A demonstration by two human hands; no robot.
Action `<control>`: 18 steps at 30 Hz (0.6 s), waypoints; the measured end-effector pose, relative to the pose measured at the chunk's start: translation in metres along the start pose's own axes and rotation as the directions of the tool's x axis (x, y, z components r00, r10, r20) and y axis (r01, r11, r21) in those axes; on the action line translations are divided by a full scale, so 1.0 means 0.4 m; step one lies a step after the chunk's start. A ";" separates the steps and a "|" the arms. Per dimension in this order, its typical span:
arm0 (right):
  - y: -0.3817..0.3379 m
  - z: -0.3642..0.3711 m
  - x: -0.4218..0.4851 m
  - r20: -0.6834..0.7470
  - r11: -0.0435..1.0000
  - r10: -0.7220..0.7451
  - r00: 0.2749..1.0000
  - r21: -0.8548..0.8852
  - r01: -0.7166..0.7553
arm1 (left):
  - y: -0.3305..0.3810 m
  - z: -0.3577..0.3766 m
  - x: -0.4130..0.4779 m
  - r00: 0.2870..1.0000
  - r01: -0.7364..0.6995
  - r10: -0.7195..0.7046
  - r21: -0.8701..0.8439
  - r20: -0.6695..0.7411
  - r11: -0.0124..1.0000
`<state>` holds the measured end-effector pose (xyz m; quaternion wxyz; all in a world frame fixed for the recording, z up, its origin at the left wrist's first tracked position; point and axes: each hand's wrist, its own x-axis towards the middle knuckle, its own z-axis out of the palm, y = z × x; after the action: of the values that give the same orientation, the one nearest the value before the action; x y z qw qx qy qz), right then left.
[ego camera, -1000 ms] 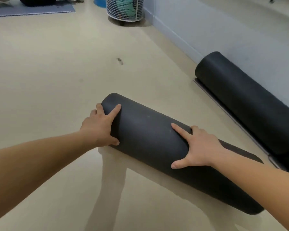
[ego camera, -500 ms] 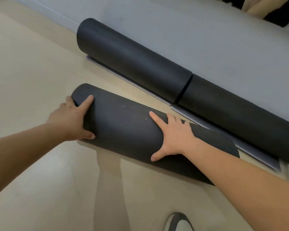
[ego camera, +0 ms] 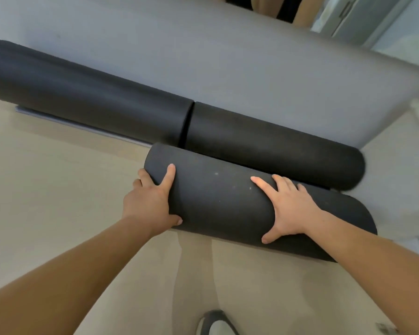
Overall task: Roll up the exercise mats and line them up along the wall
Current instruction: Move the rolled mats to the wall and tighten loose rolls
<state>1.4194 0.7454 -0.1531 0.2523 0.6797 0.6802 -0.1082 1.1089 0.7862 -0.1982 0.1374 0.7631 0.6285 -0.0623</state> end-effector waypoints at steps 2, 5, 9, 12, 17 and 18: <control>0.069 0.004 -0.001 0.011 0.999 0.036 0.999 0.010 -0.036 | 0.070 0.003 0.031 0.999 -0.039 0.039 0.009 0.004 0.999; 0.147 0.010 -0.002 -0.015 0.994 0.103 0.995 0.029 -0.103 | 0.151 0.002 0.078 0.998 -0.062 0.062 0.008 0.006 0.998; 0.134 0.034 -0.018 -0.161 0.989 0.146 0.976 0.015 -0.145 | 0.169 0.002 0.118 0.999 -0.028 0.028 -0.001 0.034 1.000; 0.079 0.079 -0.046 -0.208 0.986 0.163 0.965 0.006 -0.165 | 0.148 0.008 0.113 0.999 -0.038 0.038 0.015 0.026 0.999; 0.009 0.106 -0.035 -0.199 0.966 0.253 0.947 -0.002 -0.258 | 0.115 0.000 0.106 0.998 -0.060 0.059 -0.027 -0.018 0.998; 0.009 0.097 -0.024 -0.202 0.964 0.262 0.944 0.011 -0.265 | 0.106 -0.001 0.104 0.998 -0.065 0.064 -0.054 -0.024 0.996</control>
<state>1.4302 0.7181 -0.1808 0.1997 0.7699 0.6061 0.0018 1.1586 0.8182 -0.2035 0.1533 0.7795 0.6065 -0.0319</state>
